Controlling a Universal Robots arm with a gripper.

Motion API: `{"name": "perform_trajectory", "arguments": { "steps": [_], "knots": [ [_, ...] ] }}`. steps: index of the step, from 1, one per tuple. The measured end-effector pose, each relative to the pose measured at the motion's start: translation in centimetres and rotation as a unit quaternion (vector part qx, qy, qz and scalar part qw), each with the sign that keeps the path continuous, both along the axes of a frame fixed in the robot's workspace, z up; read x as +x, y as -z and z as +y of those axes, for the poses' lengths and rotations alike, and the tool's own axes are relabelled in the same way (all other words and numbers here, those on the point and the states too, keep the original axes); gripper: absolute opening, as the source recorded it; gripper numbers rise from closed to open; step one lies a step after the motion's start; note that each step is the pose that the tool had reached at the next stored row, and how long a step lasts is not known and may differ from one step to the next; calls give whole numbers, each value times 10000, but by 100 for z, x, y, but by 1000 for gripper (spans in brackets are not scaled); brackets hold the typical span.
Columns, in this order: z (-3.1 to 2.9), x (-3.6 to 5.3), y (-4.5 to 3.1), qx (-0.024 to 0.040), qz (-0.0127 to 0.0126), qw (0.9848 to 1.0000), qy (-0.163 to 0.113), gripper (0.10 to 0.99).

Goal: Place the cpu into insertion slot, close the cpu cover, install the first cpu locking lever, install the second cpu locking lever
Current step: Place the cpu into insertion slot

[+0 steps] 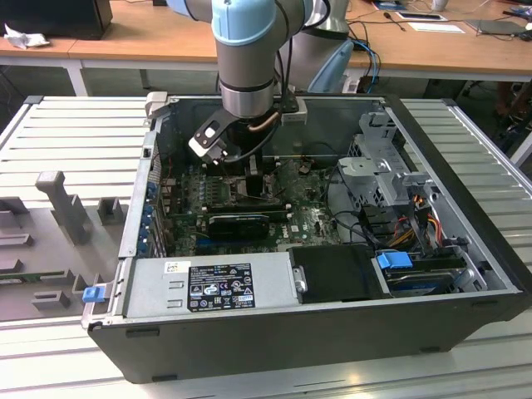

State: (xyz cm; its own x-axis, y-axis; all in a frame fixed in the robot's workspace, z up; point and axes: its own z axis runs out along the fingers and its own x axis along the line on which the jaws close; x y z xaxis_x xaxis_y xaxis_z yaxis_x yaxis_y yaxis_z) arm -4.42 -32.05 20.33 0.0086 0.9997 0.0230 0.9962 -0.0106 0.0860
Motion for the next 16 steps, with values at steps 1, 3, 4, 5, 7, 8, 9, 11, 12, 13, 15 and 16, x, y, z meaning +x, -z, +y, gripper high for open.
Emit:
{"name": "perform_trajectory", "arguments": {
  "steps": [1,3,4,5,7,8,9,11,12,13,15,16],
  "knots": [
    [0,0,-11,0,0,10000,0,608],
    [0,0,-57,0,0,10000,0,608],
    [0,0,-93,0,1,10000,0,608],
    [0,0,-108,-1,2,10000,0,525],
    [0,0,-127,0,4,10000,0,341],
    [0,0,-132,0,4,10000,0,282],
    [0,0,-138,0,4,10000,0,220],
    [0,0,-155,0,4,10000,0,106],
    [0,0,-161,0,4,10000,0,106],
    [0,0,-171,0,4,10000,0,106],
    [0,0,-190,0,4,10000,0,106],
    [0,0,-196,0,4,10000,0,106]
  ]
}}
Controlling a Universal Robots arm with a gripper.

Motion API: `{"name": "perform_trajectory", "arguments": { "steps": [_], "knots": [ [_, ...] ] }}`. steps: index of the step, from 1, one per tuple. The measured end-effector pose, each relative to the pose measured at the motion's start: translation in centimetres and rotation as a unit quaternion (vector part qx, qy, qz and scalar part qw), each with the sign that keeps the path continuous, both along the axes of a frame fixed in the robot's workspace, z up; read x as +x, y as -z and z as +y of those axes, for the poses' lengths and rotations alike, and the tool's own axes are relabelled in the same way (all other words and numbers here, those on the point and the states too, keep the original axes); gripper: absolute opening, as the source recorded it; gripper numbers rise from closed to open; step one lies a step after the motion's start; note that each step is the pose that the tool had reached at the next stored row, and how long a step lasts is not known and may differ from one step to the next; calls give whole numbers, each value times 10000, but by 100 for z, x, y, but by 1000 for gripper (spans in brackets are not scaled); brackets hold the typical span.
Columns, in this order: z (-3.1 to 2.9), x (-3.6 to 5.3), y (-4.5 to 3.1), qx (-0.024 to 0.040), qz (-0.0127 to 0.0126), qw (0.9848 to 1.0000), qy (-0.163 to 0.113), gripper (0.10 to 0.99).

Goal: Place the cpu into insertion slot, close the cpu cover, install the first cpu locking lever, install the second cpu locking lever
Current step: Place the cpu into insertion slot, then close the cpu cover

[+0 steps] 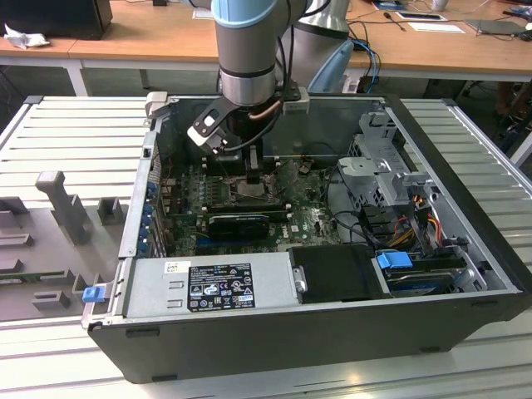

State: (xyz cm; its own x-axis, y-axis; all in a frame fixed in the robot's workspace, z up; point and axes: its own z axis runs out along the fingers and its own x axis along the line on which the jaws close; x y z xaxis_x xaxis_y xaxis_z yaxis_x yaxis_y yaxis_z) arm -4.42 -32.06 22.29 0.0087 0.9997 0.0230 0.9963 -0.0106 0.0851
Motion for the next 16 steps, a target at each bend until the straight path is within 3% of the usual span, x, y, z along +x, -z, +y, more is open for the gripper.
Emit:
{"name": "perform_trajectory", "arguments": {
  "steps": [16],
  "knots": [
    [-3,26,-92,2,9,10000,0,106]
  ]
}}
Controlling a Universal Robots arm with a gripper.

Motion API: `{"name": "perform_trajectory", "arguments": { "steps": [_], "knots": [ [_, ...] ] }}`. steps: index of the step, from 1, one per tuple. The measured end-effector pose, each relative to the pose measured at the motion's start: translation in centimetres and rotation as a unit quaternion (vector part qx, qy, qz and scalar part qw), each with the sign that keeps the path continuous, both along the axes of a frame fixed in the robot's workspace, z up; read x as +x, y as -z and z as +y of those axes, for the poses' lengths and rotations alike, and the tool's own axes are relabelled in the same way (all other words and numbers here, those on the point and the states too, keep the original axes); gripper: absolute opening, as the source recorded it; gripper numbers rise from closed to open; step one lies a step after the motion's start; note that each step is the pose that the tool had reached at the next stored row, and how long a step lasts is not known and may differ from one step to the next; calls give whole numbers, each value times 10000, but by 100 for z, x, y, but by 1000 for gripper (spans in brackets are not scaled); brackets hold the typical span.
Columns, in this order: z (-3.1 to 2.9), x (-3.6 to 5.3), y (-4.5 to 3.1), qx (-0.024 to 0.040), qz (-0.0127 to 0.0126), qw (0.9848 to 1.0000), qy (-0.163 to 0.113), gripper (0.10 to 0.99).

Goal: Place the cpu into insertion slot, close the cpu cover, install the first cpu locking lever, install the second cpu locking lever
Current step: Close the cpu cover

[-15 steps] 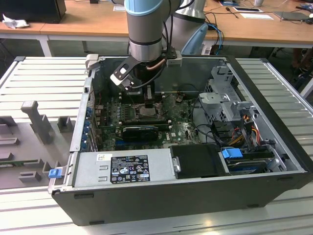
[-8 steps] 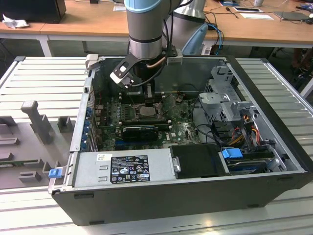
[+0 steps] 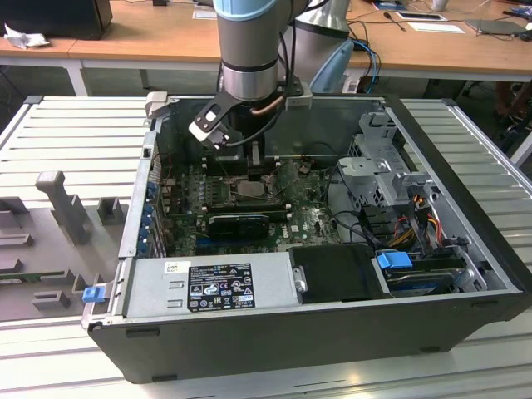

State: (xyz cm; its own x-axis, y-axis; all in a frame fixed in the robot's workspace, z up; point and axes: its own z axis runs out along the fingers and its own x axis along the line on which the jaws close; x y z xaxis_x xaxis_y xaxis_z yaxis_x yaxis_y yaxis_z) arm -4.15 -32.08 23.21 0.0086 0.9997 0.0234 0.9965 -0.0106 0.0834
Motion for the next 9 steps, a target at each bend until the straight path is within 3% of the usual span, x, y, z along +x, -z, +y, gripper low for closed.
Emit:
{"name": "perform_trajectory", "arguments": {
  "steps": [2,9],
  "knots": [
    [1,0,-54,-1,0,10000,0,106],
    [1,0,-103,-2,0,10000,0,106]
  ]
}}
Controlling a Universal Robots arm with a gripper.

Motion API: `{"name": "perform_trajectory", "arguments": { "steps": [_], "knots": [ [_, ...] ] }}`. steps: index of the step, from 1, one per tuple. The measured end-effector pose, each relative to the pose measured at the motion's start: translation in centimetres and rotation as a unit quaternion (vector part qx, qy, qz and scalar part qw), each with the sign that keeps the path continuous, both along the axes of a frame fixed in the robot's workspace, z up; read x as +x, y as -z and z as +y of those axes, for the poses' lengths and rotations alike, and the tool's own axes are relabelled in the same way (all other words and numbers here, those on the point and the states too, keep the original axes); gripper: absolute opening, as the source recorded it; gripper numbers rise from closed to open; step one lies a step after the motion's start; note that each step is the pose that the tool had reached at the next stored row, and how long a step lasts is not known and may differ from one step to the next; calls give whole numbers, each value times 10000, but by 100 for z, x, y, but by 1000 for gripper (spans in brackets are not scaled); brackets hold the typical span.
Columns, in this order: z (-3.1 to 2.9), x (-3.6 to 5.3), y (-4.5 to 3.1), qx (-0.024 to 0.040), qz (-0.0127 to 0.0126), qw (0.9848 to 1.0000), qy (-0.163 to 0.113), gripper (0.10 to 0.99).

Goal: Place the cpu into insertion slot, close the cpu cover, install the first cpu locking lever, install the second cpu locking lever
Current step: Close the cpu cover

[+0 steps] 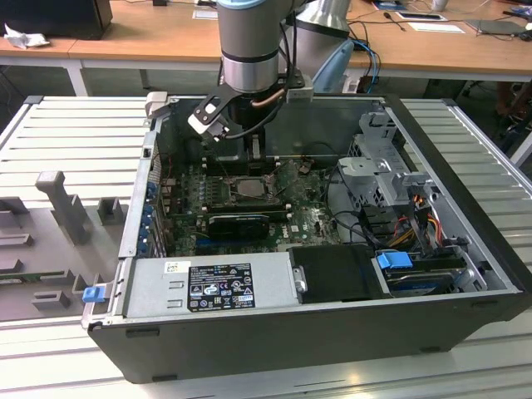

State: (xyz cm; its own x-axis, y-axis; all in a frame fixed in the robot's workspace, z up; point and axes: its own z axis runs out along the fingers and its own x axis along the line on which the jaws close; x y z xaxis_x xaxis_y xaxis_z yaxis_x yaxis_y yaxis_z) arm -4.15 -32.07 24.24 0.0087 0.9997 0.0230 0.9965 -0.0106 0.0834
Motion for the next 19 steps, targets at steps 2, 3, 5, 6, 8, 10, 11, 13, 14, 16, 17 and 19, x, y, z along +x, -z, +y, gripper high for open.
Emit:
{"name": "perform_trajectory", "arguments": {
  "steps": [2,3,5,6,8,10,11,13,14,16,17,19],
  "knots": [
    [0,0,-7,1,0,10000,0,106],
    [0,0,-14,1,0,10000,0,106],
    [0,0,-23,0,0,10000,0,106],
    [0,0,-26,1,0,10000,0,106],
    [0,0,-32,0,0,10000,0,106],
    [0,0,-36,1,-1,10000,0,106],
    [0,0,-38,1,0,10000,0,106],
    [0,0,-42,0,0,10000,0,106],
    [0,0,-45,0,0,10000,0,106],
    [0,0,-49,1,0,10000,0,106],
    [0,0,-50,1,0,10000,0,106],
    [0,0,-53,0,0,10000,0,106]
  ]
}}
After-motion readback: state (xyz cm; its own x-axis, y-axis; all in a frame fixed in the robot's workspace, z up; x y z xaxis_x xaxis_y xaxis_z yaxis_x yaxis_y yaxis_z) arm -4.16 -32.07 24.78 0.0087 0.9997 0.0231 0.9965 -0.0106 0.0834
